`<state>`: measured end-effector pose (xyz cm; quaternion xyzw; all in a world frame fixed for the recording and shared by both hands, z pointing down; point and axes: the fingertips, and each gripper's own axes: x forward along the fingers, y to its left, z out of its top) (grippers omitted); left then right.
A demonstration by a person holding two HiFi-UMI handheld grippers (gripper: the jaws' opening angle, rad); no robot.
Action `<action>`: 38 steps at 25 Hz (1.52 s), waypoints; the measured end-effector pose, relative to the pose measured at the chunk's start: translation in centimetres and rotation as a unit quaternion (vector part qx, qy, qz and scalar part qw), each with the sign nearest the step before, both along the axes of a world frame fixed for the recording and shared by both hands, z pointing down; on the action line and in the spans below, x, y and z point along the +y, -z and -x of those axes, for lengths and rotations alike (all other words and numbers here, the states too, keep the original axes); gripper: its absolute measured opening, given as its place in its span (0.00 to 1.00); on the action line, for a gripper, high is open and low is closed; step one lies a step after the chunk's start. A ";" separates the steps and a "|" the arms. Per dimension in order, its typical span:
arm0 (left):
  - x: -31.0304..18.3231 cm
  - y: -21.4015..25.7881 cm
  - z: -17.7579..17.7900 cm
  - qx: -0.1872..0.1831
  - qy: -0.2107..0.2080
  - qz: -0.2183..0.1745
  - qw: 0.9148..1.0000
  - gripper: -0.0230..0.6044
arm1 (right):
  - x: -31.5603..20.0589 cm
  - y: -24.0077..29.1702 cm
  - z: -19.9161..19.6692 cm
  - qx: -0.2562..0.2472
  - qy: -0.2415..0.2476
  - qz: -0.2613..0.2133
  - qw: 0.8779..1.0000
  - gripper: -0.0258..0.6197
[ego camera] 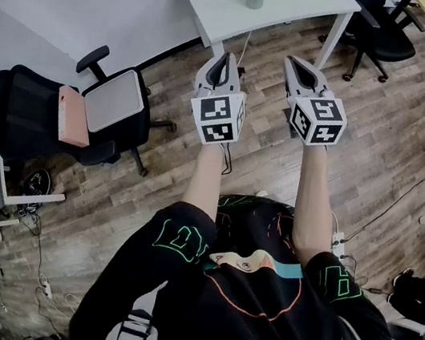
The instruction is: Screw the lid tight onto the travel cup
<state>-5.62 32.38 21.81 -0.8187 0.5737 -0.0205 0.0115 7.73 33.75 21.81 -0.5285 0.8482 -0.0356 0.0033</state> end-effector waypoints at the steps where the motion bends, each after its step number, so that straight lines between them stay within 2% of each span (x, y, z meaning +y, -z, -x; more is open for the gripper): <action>1: -0.1 0.1 -0.3 0.001 0.000 0.000 1.000 0.04 | -0.2 0.3 -0.5 -0.012 -0.006 -0.005 1.000 0.05; 5: -0.8 0.3 -1.5 0.002 0.000 0.000 1.000 0.04 | -1.2 1.0 -2.5 -0.058 -0.014 -0.004 0.998 0.05; 9: -1.7 0.7 -2.6 0.006 0.002 -0.006 1.000 0.04 | -2.2 1.0 -3.4 -0.037 -0.005 0.002 0.999 0.05; 16: -1.9 0.5 -4.3 0.015 0.011 -0.008 1.000 0.04 | -3.3 1.3 -4.9 -0.041 0.013 -0.003 0.999 0.05; 28: -2.2 0.8 -1.8 0.011 0.042 -0.009 0.999 0.04 | -4.3 1.7 -3.3 -0.053 0.045 -0.010 0.998 0.05; 33: -4.7 -0.1 -1.9 0.015 0.032 -0.005 0.999 0.04 | -6.3 1.5 -3.4 -0.048 0.038 -0.011 0.998 0.05; 38: -8.2 -1.8 -3.4 0.026 0.016 0.009 0.999 0.04 | -9.4 0.1 -4.9 -0.044 0.023 0.003 0.999 0.05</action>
